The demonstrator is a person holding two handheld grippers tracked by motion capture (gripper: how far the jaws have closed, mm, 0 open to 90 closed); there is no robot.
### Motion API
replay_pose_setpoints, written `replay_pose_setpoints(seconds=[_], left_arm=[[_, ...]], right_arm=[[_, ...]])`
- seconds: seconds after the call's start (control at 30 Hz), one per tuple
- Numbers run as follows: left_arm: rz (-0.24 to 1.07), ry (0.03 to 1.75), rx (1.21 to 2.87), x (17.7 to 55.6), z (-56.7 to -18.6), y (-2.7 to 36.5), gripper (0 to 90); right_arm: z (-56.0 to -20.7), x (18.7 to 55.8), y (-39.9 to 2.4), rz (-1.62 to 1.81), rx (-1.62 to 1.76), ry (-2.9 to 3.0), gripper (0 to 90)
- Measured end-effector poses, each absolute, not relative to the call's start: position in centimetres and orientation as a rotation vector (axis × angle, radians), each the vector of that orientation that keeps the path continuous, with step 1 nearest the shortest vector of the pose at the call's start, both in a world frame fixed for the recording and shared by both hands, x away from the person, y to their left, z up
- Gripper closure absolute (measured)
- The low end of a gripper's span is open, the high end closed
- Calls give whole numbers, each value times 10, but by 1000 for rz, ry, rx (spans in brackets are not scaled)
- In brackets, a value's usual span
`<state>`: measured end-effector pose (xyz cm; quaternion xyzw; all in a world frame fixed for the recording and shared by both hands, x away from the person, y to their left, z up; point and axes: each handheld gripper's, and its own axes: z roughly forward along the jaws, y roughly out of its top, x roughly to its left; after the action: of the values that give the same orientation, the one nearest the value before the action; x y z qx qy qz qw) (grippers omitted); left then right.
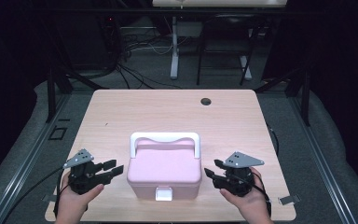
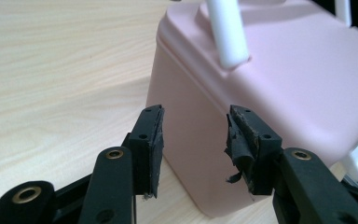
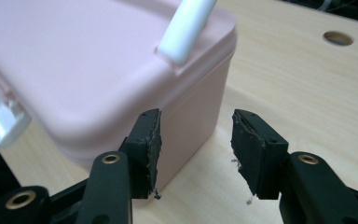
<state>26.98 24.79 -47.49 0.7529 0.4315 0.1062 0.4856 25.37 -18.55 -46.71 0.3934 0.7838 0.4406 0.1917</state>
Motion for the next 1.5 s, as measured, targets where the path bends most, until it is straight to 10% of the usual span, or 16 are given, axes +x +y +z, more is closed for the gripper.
replay_pose_setpoints(seconds=[0.8,1.5], left_arm=[[202,971,1865,310,-453,211,505],[288,930,1855,302,-456,203,713]], right_arm=[[-451,300,-166,1395,1154,2244,536],[-454,291,-159,1399,1049,2228,700]])
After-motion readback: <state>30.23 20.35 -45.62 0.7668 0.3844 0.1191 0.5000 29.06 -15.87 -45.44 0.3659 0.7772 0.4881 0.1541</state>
